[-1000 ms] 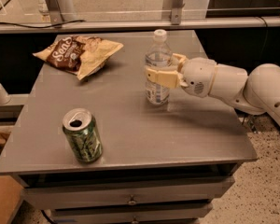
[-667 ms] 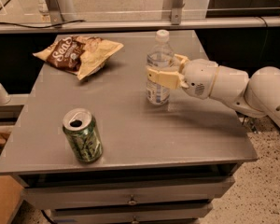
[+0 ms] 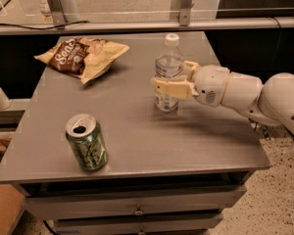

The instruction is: Place blue plastic bottle upright

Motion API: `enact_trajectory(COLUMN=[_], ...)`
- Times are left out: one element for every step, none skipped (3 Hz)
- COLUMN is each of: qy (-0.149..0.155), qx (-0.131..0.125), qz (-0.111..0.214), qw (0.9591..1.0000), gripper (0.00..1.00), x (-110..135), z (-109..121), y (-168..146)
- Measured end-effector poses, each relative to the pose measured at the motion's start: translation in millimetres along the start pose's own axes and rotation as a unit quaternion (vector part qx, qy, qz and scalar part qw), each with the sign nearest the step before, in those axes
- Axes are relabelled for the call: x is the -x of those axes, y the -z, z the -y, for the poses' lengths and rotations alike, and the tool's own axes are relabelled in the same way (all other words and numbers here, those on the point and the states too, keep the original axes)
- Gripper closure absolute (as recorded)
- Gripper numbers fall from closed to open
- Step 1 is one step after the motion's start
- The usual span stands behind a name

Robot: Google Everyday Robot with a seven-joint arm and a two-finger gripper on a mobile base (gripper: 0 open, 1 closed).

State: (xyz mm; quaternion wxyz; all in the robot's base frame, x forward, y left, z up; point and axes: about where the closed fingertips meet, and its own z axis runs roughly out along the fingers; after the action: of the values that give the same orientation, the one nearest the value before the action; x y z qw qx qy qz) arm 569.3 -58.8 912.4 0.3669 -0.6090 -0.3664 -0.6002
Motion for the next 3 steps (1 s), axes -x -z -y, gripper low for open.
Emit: enact_trajectory(qy=[0.003, 0.019, 0.053], qx=[0.000, -0.002, 0.013], qz=[0.005, 0.010, 0.020], qw=[1.0000, 0.9998, 0.9983], gripper=[0.00, 0.00, 0.00], x=[0.8, -15.7, -53.0], z=[0.3, 0.8, 1.5], y=[0.7, 5.8, 29.4])
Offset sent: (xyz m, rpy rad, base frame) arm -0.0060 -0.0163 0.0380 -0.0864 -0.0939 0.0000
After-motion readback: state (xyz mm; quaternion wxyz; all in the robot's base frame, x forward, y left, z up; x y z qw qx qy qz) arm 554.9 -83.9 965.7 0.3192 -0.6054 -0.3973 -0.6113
